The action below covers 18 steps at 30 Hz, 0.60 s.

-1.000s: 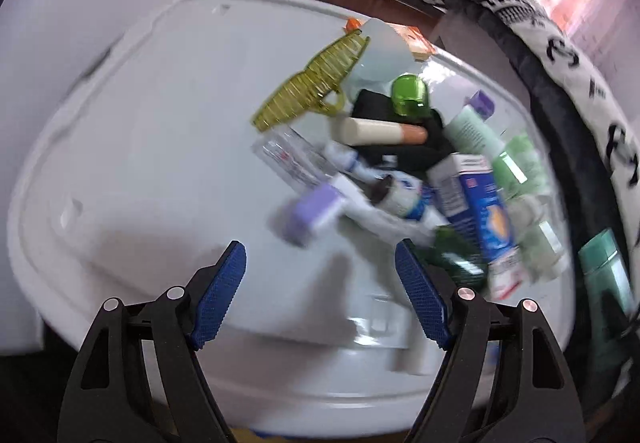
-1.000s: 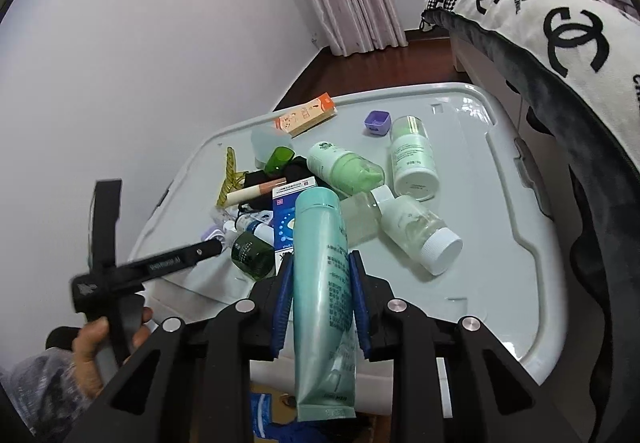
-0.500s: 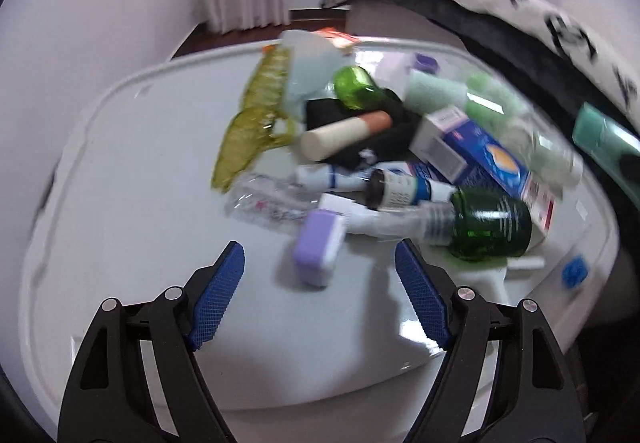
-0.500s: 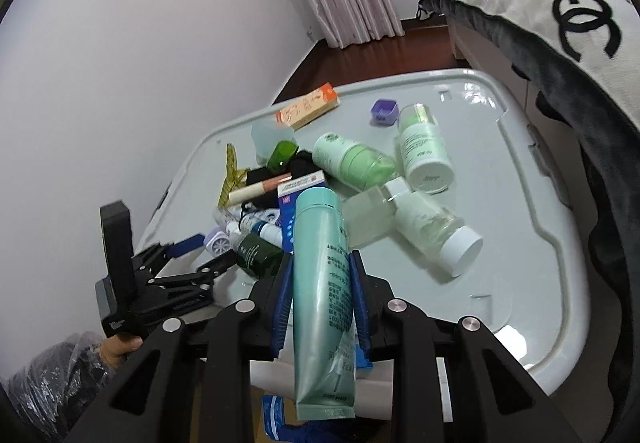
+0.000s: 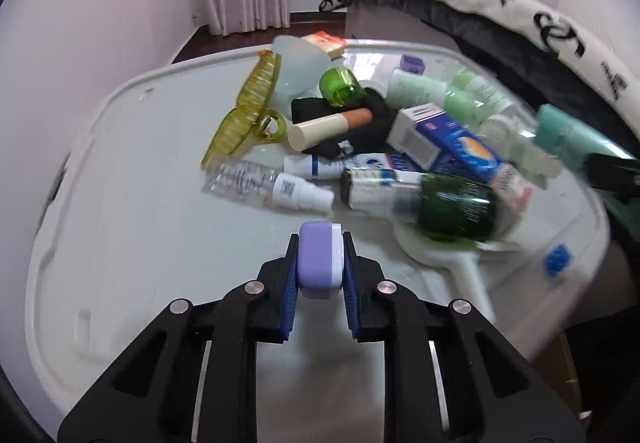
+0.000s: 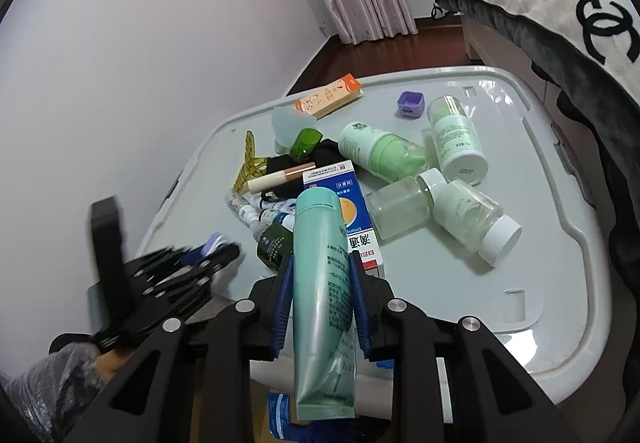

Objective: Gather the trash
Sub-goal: 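Drop the lilac cap and green tube into the cardboard box with both grippers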

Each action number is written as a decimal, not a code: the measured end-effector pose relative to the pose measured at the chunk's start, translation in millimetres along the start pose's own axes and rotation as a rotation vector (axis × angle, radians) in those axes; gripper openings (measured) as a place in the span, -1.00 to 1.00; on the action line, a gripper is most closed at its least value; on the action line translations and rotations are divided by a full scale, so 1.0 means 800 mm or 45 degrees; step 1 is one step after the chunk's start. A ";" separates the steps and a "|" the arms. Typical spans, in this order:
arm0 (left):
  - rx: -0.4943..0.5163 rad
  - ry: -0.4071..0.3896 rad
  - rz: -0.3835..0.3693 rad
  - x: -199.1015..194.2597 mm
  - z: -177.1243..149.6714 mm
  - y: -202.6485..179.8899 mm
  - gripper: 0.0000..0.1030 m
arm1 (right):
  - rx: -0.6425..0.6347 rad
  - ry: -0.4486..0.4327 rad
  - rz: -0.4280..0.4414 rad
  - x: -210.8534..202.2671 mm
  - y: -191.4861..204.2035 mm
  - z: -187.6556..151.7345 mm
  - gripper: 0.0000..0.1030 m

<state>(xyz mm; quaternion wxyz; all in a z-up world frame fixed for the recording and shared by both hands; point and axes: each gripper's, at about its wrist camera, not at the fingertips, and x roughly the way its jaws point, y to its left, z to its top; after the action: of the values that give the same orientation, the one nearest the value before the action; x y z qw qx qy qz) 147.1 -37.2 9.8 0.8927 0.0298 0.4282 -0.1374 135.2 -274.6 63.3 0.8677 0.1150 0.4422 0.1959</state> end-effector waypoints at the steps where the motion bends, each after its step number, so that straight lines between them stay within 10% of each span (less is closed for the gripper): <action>1: -0.018 -0.010 -0.001 -0.020 -0.006 -0.002 -0.63 | -0.009 -0.015 -0.004 -0.004 0.002 -0.001 -0.47; 9: -0.139 -0.012 0.104 -0.147 -0.079 -0.034 -0.63 | -0.027 -0.147 -0.017 -0.051 0.029 -0.070 -0.48; 18: -0.066 0.187 0.084 -0.149 -0.200 -0.071 -0.63 | 0.061 -0.029 -0.027 -0.080 0.077 -0.231 -0.47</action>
<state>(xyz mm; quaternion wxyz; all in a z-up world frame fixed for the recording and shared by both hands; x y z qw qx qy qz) -60.2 -37.8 4.1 0.8634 0.0309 0.4947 -0.0942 -63.7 -242.4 25.0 0.8717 0.1333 0.4379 0.1748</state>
